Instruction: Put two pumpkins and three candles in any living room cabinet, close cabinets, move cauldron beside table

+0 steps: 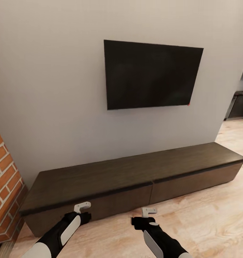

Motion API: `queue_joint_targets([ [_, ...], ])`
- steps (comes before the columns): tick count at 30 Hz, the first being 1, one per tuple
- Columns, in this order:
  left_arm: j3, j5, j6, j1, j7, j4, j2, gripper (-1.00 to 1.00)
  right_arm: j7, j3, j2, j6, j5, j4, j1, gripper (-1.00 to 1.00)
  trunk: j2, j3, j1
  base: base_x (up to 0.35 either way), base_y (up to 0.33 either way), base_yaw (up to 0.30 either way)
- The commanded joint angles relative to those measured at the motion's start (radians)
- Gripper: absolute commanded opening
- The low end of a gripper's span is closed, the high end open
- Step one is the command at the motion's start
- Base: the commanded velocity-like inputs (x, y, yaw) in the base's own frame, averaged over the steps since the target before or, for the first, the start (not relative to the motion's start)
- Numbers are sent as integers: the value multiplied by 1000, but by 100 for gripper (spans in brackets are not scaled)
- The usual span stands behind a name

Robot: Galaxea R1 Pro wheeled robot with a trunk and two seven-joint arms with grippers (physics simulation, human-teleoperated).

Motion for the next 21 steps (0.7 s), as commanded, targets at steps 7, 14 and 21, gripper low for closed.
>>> queue_joint_targets([
  [7, -7, 13, 0, -1, 10, -2, 4, 100, -9, 7, -1, 3, -31, -1, -1, 100, 49, 15, -27, -84, 0, -249],
  [14, -7, 15, 0, -1, 10, -2, 4, 100, -9, 7, -1, 2, -45, -1, -1, 100, 98, 30, -54, -6, 0, -212],
  [21, -8, 15, 0, -1, 10, -2, 3, 100, -9, 8, -1, -3, -44, 0, -1, 100, 147, 51, -81, 0, 0, -33],
])
